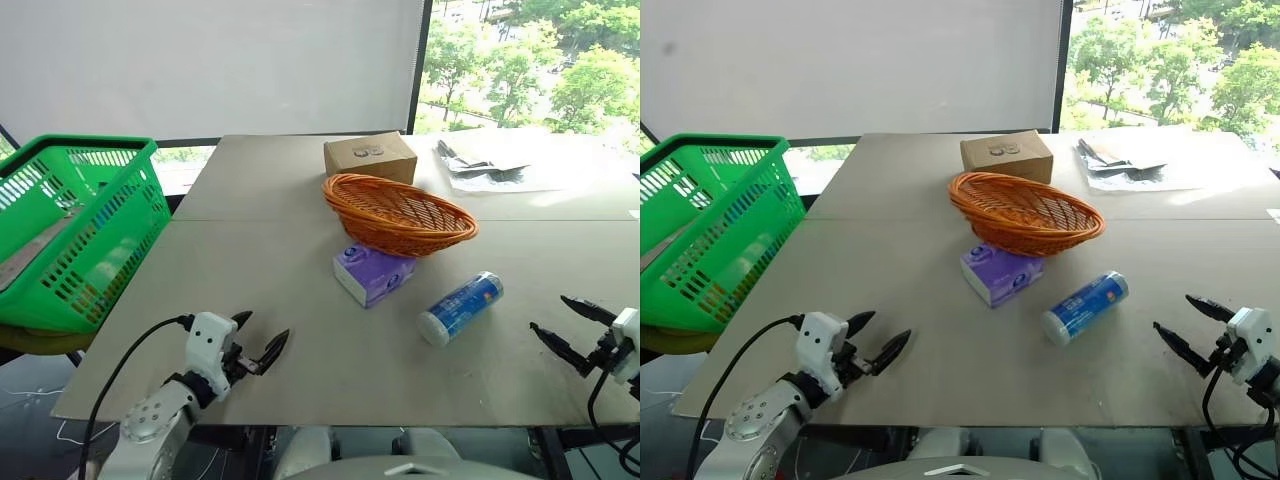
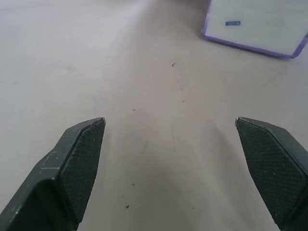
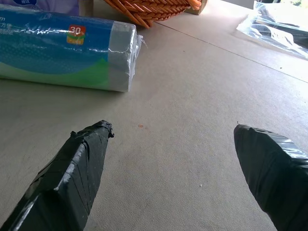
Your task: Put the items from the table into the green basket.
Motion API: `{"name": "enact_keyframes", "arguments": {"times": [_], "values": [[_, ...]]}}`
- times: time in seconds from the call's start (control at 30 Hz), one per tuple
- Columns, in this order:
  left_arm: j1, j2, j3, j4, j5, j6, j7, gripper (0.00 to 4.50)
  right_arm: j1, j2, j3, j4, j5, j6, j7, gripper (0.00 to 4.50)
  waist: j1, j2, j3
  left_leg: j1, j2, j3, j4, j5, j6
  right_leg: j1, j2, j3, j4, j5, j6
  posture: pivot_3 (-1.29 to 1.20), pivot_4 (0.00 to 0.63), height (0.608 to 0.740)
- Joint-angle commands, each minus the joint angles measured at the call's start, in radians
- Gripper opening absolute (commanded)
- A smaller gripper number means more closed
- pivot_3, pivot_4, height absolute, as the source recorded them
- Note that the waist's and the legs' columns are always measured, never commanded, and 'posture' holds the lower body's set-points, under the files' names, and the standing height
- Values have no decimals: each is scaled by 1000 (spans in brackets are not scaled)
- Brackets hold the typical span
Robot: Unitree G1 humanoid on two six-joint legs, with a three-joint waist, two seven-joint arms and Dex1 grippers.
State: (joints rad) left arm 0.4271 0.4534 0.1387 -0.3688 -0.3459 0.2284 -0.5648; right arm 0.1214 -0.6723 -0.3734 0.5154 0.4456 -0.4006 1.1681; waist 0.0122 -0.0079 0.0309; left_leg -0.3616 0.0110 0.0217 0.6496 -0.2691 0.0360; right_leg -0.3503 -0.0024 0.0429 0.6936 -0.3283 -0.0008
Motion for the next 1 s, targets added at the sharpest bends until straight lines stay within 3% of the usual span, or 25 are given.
{"name": "enact_keyframes", "arguments": {"times": [0.03, 0.43, 0.67, 0.73, 0.87, 1.0], "values": [[-9, 0, 14, 2, 11, -34, -1, 4500, -20, -19, -29, -6, 13, -16, 7, 4428, 0, 0, 0, 0, 0, 0, 0, 0, 0, 0, 0, 0, 0, 0, 0, 36, 0, 740], [-1, -9, 11, 1, 3, -52, -27, 4500, -42, -53, -36, -7, 22, -4, 20, 4428, 1, -1, 1, 0, 0, 0, 0, 0, 0, 0, 0, 0, 0, 0, 0, 36, 0, 740], [-93, 7, -1, 16, 48, -62, -16, 4500, -77, -77, -3, -213, 52, 182, -43, 4428, 1, 0, 0, 0, 0, 0, 0, 0, 0, 0, 0, 0, 0, 0, 0, 35, 0, 740], [-128, 36, -7, 2, 34, -58, -60, 4500, -107, -87, 18, -317, 45, 260, -93, 4428, 0, 1, 0, -1, 0, 0, 0, 0, 0, 0, 0, 0, 0, 0, 0, 35, 0, 740], [-207, 124, 55, -55, -138, 41, -183, 4500, -188, -134, 91, -528, 68, 455, -122, 4428, 0, 1, 1, -1, 0, 0, 0, 0, 0, -1, 0, 0, 1, 0, 0, 52, 0, 740], [-255, 289, 167, -64, -301, 89, -393, 4500, -378, -132, 226, -637, -4, 553, -170, 4428, 0, -4, 3, -4, 0, -2, 0, 0, 0, -6, 0, -2, 1, 0, 0, 90, 0, 740]]}}
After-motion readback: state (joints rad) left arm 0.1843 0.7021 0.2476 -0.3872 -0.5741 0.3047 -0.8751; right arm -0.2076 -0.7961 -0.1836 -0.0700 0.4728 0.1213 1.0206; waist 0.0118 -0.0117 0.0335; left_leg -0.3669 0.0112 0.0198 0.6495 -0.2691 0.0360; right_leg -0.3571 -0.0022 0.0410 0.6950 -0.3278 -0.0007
